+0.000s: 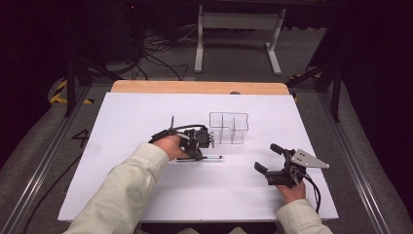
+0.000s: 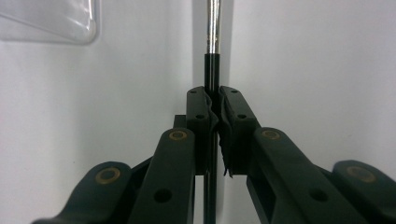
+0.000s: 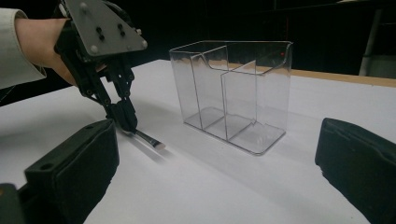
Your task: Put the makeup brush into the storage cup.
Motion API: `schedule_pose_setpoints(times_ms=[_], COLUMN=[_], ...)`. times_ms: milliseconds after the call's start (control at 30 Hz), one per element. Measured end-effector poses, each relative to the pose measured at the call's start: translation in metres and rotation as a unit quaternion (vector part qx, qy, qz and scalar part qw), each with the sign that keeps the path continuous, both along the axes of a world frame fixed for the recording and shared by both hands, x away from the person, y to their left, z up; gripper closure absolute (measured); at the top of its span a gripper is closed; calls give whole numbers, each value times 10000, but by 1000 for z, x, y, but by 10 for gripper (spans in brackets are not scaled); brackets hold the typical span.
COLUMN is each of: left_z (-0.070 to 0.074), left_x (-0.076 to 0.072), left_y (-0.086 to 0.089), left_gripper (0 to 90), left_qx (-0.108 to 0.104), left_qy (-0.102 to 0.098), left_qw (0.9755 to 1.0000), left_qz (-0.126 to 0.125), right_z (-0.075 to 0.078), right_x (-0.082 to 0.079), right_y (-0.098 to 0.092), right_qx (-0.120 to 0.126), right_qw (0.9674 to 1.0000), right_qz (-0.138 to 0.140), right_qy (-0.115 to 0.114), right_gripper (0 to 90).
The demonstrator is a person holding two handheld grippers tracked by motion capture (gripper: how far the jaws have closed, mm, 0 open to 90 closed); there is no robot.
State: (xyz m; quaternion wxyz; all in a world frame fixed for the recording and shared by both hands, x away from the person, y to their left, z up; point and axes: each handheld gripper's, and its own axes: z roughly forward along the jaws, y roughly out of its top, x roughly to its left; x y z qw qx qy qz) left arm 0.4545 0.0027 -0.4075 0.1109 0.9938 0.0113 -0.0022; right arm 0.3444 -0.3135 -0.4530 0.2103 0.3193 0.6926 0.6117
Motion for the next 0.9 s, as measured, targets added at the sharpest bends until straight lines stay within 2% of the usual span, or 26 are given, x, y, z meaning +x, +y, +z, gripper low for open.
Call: schedule_pose_setpoints(times_ms=[67,400,533,633,667,700,733,900], left_z=[6,28,38,47,47,52,54,60], left_x=[-2,-7,-11,-13,-13,-14,-14,-16], left_y=[0,1,1,3,3,4,5,8], left_gripper=[830,830,830,831,831,831,831,831], left_qx=[-65,-475,-803,-1102,-1102,-1284,-1358,-1930], left_qy=[64,7,-22,-86,-86,-147,-183,-209], left_qw=[9999,9988,9967,9938,9938,9916,9906,9809], left_qz=[-47,-101,-88,-70,-70,-45,-24,156], right_z=[0,0,0,0,0,0,0,0], right_x=[0,0,0,0,0,0,0,0], right_y=[0,0,0,0,0,0,0,0], right_qx=[-1,-3,3,-1,-1,-3,0,14], right_qw=[10000,10000,10000,10000,10000,10000,10000,10000], right_qz=[-3,-2,4,2,2,-2,-2,3], right_qy=[4,9,11,11,11,11,11,15], right_gripper=[0,0,0,0,0,0,0,0])
